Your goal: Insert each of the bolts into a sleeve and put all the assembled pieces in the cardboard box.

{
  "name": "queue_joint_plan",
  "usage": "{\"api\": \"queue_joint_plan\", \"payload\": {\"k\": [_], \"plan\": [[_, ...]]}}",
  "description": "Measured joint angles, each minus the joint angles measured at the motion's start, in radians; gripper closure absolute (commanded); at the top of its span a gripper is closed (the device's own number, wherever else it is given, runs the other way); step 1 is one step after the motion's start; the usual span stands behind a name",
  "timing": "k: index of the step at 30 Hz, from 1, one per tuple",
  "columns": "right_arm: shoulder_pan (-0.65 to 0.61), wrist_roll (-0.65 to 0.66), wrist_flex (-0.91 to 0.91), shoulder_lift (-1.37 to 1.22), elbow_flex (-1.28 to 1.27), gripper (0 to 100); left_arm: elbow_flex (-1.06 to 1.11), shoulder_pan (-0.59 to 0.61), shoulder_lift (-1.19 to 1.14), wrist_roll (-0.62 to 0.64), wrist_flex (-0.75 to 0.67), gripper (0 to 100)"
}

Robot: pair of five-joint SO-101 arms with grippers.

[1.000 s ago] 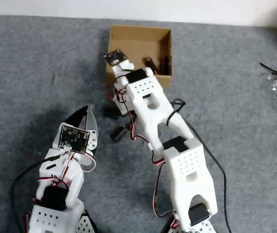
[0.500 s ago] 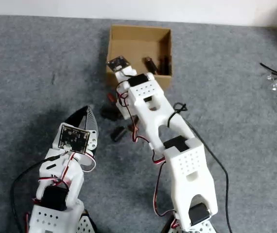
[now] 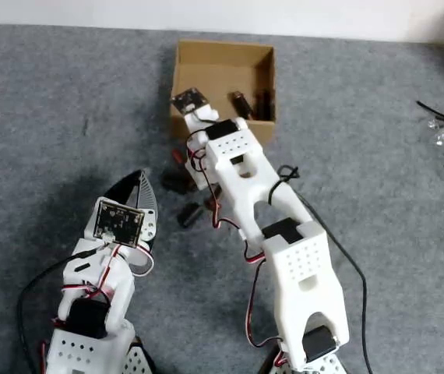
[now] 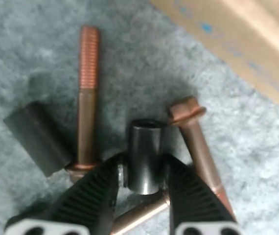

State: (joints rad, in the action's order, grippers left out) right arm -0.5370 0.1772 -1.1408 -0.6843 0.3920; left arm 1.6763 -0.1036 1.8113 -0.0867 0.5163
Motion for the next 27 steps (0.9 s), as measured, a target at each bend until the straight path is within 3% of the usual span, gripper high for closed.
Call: {"api": "queue_joint_plan", "payload": {"k": [11,14,23,27], "plan": [[0.000,0.000,0.005,0.000,-0.003,90.2,0.000,0.000,0.000,0.000,0.000,99],[0.000,0.002,0.005,0.002,-0.020,99.8,0.000,0.000,0.000,0.000,0.000,99],[0.008,0.006,0.012,0.011,-0.072,99.4,0.000,0.000,0.000,0.000,0.000,99],[0.008,0.008,-0.063,0.026,-0.034,99.4,0.000,0.000,0.000,0.000,0.000,99]]}}
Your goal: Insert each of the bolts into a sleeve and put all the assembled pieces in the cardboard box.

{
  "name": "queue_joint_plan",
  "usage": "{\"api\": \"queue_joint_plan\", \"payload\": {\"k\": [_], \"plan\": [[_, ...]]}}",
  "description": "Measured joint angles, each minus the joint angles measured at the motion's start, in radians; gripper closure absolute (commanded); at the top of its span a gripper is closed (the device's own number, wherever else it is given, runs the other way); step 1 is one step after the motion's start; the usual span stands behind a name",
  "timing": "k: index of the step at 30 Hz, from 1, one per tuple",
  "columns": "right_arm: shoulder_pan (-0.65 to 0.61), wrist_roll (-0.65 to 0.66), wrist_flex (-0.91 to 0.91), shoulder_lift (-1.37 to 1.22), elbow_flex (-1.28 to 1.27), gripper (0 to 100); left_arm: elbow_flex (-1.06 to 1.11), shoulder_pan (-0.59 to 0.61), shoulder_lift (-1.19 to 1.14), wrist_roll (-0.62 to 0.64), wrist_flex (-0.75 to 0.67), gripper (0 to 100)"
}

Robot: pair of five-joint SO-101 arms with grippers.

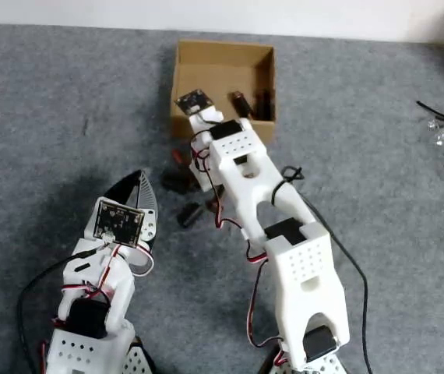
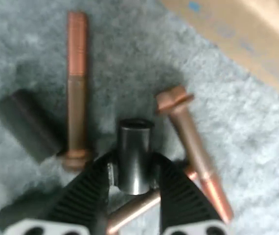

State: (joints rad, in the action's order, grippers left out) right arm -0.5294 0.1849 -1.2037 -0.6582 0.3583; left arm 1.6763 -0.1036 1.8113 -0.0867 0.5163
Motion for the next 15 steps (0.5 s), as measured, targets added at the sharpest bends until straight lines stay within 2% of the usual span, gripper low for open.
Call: {"api": "queue_joint_plan", "payload": {"k": [4,15], "plan": [[-0.003,0.000,-0.091,0.060,0.035,99.4,0.000,0.000,0.000,0.000,0.000,99],[0.034,0.000,-0.259,0.454,0.040,99.4,0.000,0.000,0.000,0.000,0.000,99]]}}
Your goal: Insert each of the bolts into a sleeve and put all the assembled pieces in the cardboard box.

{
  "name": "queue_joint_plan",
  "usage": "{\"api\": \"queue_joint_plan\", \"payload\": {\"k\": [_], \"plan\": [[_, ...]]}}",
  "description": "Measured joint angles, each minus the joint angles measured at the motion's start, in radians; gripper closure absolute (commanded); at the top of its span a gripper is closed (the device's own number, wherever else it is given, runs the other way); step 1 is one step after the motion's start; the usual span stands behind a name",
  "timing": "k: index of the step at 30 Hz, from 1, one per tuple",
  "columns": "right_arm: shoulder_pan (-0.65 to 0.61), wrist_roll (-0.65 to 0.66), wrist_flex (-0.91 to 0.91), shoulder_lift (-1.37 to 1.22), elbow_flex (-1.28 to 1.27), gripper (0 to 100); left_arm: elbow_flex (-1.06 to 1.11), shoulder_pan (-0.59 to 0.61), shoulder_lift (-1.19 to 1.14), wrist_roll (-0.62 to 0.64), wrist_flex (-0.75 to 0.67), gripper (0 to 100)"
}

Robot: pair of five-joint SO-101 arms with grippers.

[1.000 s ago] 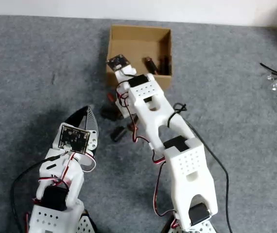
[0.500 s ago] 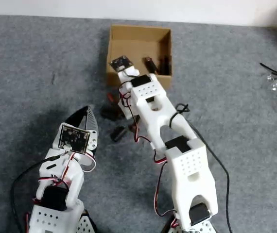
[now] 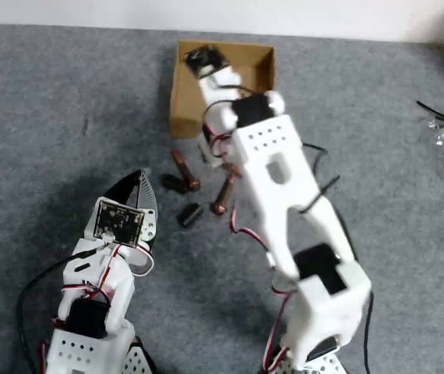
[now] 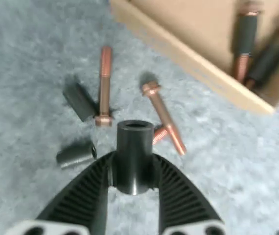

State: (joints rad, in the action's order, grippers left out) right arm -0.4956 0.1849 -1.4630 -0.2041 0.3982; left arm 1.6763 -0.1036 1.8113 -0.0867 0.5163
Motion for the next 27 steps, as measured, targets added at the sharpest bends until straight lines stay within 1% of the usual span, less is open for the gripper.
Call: {"api": "queue_joint_plan", "payload": {"k": [9,15,21,24,27], "plan": [[0.011,0.000,-0.183,0.334,0.000,99.4,0.000,0.000,0.000,0.000,0.000,99],[0.080,0.002,-0.258,0.500,-0.023,99.4,0.000,0.000,0.000,0.000,0.000,99],[0.169,0.002,-0.241,0.698,-0.270,99.4,0.000,0.000,0.000,0.000,0.000,99],[0.192,0.002,-0.166,0.848,-0.463,99.4,0.000,0.000,0.000,0.000,0.000,99],[0.219,0.002,-0.052,1.022,-0.703,99.4,0.000,0.000,0.000,0.000,0.000,99]]}}
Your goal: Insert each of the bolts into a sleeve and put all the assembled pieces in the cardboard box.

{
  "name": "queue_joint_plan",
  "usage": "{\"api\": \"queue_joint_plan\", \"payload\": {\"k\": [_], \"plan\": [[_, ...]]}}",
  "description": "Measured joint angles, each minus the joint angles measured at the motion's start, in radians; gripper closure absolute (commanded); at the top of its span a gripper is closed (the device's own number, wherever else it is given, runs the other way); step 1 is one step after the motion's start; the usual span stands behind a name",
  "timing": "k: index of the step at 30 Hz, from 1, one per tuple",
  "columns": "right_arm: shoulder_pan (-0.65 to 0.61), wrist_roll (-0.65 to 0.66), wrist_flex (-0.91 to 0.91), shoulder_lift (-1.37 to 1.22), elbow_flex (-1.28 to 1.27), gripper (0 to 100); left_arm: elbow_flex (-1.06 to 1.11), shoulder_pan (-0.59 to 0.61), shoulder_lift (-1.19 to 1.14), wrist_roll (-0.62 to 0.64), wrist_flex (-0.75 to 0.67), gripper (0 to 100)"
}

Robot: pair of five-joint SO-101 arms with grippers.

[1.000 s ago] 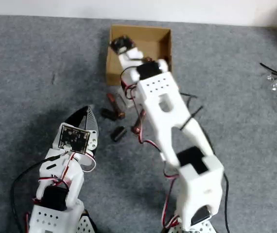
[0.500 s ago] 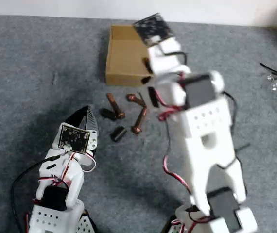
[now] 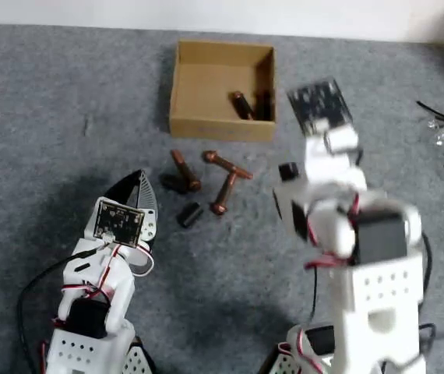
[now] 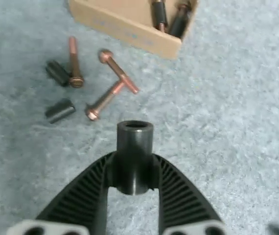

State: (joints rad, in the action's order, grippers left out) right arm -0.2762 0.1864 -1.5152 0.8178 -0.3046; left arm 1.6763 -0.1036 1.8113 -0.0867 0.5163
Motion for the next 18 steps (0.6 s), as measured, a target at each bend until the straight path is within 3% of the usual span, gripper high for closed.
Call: {"api": "queue_joint_plan", "payload": {"k": [10,18], "plan": [[0.149,0.071,0.431,0.414,-0.779,99.4,0.000,0.000,0.000,0.000,0.000,99],[0.170,0.017,0.591,0.704,-1.185,99.4,0.000,-0.002,0.000,0.000,0.000,99]]}}
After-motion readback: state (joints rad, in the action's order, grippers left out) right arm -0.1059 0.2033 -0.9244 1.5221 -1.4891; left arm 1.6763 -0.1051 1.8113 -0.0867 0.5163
